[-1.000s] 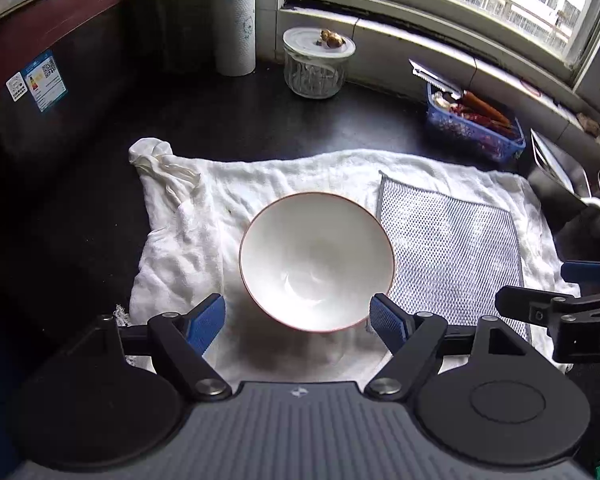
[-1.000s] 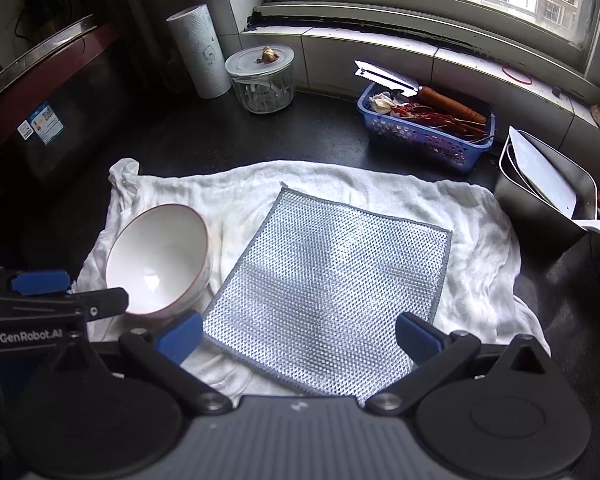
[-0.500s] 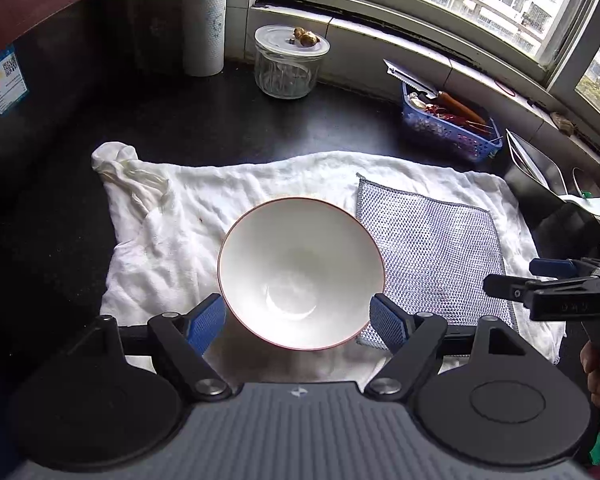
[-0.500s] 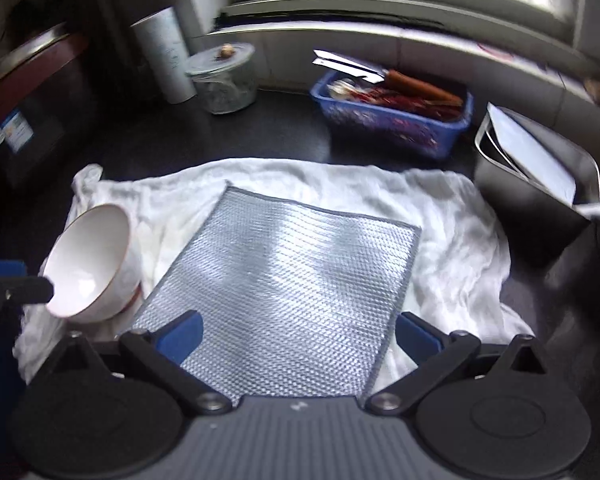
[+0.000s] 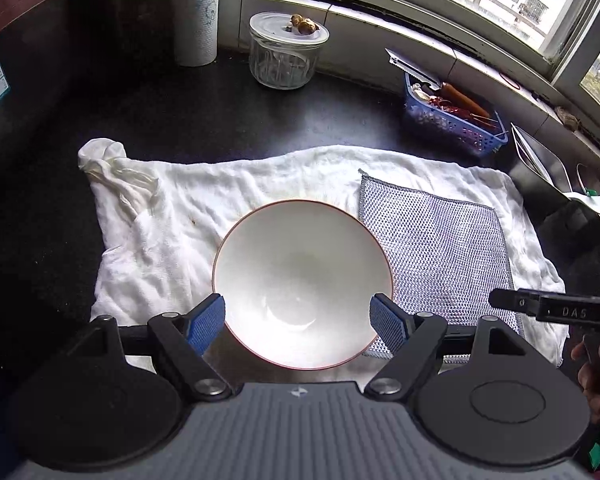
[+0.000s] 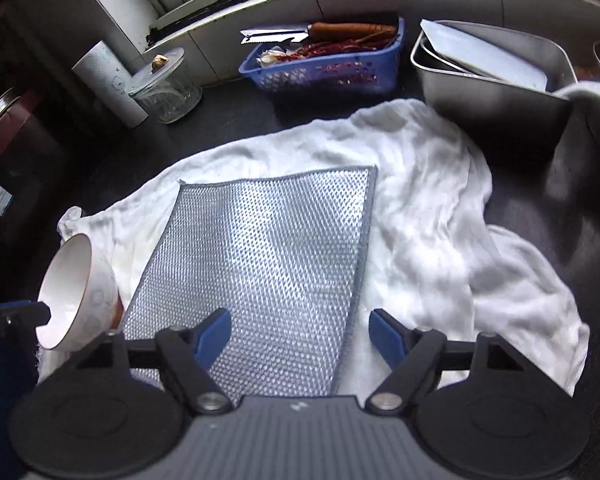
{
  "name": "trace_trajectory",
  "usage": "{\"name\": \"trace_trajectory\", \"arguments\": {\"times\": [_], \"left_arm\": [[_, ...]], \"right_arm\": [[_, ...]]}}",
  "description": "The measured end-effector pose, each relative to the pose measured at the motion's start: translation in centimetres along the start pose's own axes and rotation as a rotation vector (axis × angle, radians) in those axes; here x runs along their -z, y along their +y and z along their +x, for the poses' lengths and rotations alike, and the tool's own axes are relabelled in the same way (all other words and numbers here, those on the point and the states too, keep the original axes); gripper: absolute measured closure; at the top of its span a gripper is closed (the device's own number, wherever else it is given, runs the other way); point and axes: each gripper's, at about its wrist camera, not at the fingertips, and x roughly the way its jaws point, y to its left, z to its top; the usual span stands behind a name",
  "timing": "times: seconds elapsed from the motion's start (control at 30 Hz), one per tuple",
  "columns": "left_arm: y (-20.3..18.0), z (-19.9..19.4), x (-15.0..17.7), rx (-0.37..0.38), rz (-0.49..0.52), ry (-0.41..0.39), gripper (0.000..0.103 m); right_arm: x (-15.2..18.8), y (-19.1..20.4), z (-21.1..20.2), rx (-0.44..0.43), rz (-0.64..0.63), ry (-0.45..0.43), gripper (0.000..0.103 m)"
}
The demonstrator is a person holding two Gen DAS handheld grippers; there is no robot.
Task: Clean bowl
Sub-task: 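Lower the right gripper onto the grey mesh pad edge and close it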
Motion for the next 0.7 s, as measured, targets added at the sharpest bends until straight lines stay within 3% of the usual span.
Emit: {"name": "trace_trajectory", "arguments": {"times": [0.17,0.23,0.3,0.43,0.47,0.5,0.7], "left_arm": [[0.1,0.0,0.0,-0.001,0.002,0.005,0.024],[0.1,-0.1,0.1,0.001,0.003,0.004,0.024],[0.0,-0.2,0.2,0.0,0.006,0.002,0.024],[0.2,-0.5,0.4,-0.002,0.001,-0.007,0.024],[0.2,-0.6,0.5,-0.003,-0.003,-0.009,0.024],[0.3,-0.7,0.5,-0.003,-0.005,-0.011,0.024],[0.4,-1.4,1.1,-0.001,-0.012,-0.028,0.024]], "right_arm": [[1.1,-0.2,-0.4,-0.017,0.028,0.002,0.038],[1.3,-0.3,-0.4,-0.026,0.032,0.004,0.051],[1.5,-0.2,-0.4,-0.027,0.021,-0.002,0.053],[2.1,-0.1,-0.6,-0.031,0.001,-0.014,0.078],[2.2,0.0,-0.7,-0.031,-0.009,-0.023,0.097],[2.3,0.1,-0.9,-0.029,-0.02,-0.032,0.102],[0.9,-0.5,-3.2,0.013,-0.097,-0.1,0.102]]}}
